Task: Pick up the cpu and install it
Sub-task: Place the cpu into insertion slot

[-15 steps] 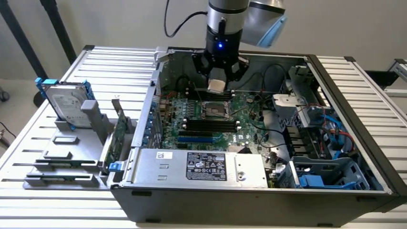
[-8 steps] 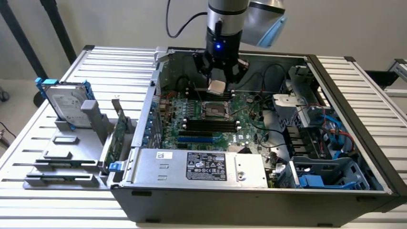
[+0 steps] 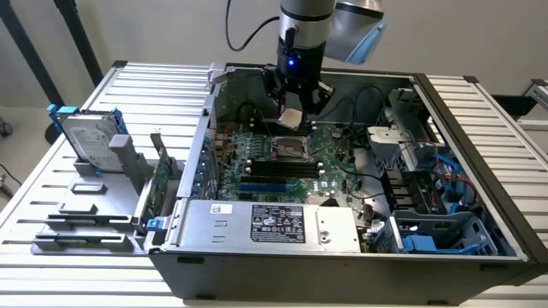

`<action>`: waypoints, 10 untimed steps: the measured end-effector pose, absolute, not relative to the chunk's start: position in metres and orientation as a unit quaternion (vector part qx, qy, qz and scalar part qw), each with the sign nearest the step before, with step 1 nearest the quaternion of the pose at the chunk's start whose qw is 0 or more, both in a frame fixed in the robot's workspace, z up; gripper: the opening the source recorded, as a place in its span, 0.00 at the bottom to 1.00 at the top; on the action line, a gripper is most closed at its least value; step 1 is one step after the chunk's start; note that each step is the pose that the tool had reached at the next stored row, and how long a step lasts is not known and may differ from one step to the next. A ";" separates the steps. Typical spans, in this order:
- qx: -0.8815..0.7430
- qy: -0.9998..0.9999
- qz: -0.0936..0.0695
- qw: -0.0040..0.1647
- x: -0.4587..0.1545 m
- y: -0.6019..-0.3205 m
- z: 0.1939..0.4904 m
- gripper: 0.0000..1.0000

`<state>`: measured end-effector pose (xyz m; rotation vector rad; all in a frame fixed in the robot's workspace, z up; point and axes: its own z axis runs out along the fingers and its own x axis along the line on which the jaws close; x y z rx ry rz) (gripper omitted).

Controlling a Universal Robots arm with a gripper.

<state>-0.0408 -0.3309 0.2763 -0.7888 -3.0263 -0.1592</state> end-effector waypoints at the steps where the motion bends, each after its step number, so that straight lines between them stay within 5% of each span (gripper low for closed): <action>1: -0.260 -0.964 -0.050 0.006 -0.041 -0.331 0.276 0.55; 10: -0.325 -0.944 -0.047 0.017 -0.041 -0.331 0.274 0.55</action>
